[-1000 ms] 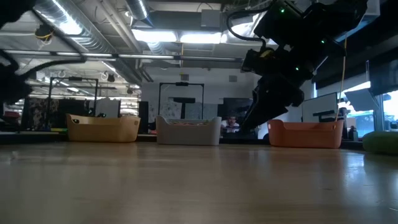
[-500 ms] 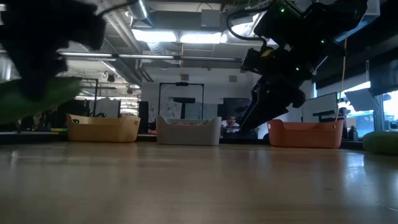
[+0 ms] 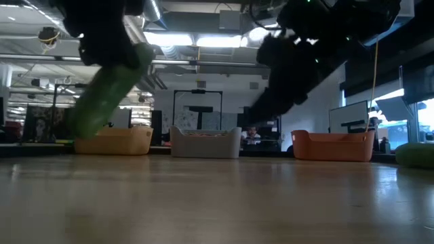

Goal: Sort produce into baskets
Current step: Put the cucumber into the orange bin

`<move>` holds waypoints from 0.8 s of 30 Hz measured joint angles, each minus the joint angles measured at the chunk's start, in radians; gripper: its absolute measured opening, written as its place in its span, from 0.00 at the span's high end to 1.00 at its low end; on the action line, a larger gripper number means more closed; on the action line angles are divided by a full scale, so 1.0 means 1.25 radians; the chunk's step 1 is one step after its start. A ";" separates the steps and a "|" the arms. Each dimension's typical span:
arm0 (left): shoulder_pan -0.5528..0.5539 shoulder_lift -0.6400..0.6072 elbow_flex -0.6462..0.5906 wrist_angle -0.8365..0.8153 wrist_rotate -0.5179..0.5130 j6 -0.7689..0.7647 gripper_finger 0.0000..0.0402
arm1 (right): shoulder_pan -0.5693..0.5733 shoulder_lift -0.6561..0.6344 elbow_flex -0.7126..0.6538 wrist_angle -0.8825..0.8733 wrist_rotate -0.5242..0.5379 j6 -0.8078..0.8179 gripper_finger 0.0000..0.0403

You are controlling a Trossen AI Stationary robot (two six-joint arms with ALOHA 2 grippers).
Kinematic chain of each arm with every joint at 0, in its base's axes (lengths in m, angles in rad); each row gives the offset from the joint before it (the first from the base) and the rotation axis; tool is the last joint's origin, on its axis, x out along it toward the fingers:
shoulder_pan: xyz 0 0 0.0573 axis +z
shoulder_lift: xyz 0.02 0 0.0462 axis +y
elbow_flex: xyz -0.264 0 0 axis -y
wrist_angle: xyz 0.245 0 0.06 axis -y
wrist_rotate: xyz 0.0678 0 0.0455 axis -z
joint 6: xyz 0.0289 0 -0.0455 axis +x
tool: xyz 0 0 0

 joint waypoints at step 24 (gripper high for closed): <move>0.059 0.078 -0.013 0.407 -0.134 0.268 0.55 | 0.057 0.000 0.000 0.346 -0.039 0.093 0.12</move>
